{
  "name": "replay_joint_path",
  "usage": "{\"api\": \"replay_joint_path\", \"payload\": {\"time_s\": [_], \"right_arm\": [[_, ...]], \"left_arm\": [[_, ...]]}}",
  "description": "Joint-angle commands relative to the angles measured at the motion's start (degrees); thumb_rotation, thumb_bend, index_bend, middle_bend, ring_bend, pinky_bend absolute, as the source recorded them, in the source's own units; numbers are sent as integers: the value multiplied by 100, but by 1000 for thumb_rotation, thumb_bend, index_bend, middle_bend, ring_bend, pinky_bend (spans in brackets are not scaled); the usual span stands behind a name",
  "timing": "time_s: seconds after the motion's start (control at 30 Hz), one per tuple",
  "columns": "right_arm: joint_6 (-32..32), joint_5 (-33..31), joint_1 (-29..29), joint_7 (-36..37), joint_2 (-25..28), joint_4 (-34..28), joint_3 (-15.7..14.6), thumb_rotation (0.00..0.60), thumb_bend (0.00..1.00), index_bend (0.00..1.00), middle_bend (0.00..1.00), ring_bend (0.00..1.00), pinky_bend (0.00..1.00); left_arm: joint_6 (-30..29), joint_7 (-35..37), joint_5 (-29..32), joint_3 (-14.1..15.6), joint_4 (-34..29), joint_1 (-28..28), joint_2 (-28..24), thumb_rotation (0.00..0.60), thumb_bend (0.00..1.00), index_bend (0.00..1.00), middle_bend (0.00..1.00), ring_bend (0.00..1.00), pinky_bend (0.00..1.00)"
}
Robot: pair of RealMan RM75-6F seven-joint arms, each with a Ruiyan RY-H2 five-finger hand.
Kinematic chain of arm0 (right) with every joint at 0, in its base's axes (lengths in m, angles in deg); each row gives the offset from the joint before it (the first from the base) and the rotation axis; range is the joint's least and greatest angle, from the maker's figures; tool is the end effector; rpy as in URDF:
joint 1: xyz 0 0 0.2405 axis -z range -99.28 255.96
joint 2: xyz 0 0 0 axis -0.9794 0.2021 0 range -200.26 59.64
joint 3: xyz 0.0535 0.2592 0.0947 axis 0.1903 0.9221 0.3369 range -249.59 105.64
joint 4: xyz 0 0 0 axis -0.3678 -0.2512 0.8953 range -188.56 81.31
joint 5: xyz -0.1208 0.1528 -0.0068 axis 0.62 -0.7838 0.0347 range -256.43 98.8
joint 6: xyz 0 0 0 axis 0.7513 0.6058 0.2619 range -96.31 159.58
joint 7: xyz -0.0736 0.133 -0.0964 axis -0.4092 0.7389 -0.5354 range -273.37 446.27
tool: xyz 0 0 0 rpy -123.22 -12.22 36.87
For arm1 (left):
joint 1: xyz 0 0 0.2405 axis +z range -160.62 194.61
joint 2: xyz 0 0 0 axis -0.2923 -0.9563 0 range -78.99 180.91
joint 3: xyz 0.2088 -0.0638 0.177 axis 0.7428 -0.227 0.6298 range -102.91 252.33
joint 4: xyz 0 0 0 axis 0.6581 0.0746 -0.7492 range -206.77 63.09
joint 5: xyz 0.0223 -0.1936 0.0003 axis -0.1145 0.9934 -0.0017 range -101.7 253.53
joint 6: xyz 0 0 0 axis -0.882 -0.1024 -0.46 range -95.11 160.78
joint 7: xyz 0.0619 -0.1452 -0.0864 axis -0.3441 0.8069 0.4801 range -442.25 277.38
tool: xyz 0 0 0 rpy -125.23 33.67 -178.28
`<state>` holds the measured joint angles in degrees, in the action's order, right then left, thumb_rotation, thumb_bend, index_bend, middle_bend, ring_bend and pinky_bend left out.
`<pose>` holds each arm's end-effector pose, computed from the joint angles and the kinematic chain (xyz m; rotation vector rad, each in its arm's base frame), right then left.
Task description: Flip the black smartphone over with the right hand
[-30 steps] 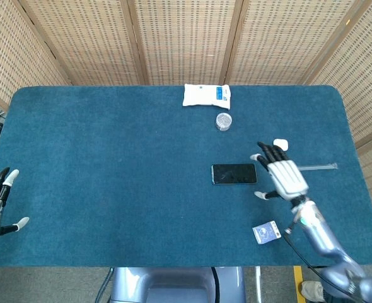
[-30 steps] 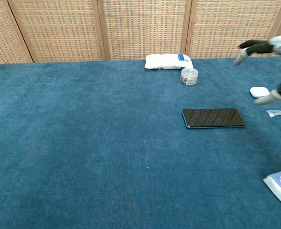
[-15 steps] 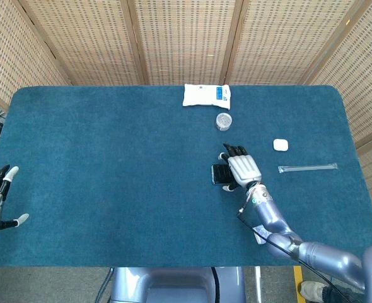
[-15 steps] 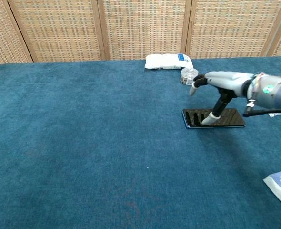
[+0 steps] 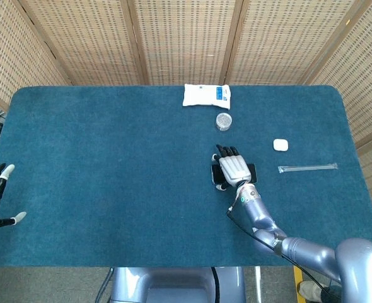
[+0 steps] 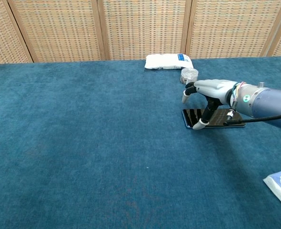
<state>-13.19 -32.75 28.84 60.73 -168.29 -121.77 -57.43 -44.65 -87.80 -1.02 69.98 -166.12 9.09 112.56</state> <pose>-0.1711 -0.4398 -0.0593 1.7889 -1.0904 0.7290 -0.3423 0.2394 0.1902 -1.3694 -0.9391 -0.7436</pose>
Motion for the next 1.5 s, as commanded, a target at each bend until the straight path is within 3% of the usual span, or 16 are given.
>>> {"api": "replay_joint_path", "payload": {"time_s": [0.03, 0.43, 0.7, 0.8, 1.5], "right_arm": [[58, -37, -36, 11, -13, 51, -26, 600, 171, 248, 0, 0, 0], [278, -211, -177, -34, -122, 404, -133, 600, 215, 304, 0, 0, 0], [400, -183, -220, 46, -149, 511, -183, 600, 260, 513, 0, 0, 0], [389, -90, -189, 177, -113, 454, -174, 600, 260, 526, 0, 0, 0], [-532, 1574, 585, 2105, 866, -1344, -17, 600, 311, 530, 0, 0, 0]], "left_arm": [[2, 16, 9, -4, 1, -6, -4, 600, 0, 0, 0, 0, 0], [26, 111, 80, -31, 17, -25, -39, 600, 0, 0, 0, 0, 0], [63, 129, 128, -43, 36, -48, -38, 600, 0, 0, 0, 0, 0], [83, 127, 144, -41, 42, -58, -36, 600, 0, 0, 0, 0, 0], [-87, 236, -98, 34, -12, -16, -79, 600, 0, 0, 0, 0, 0]]}}
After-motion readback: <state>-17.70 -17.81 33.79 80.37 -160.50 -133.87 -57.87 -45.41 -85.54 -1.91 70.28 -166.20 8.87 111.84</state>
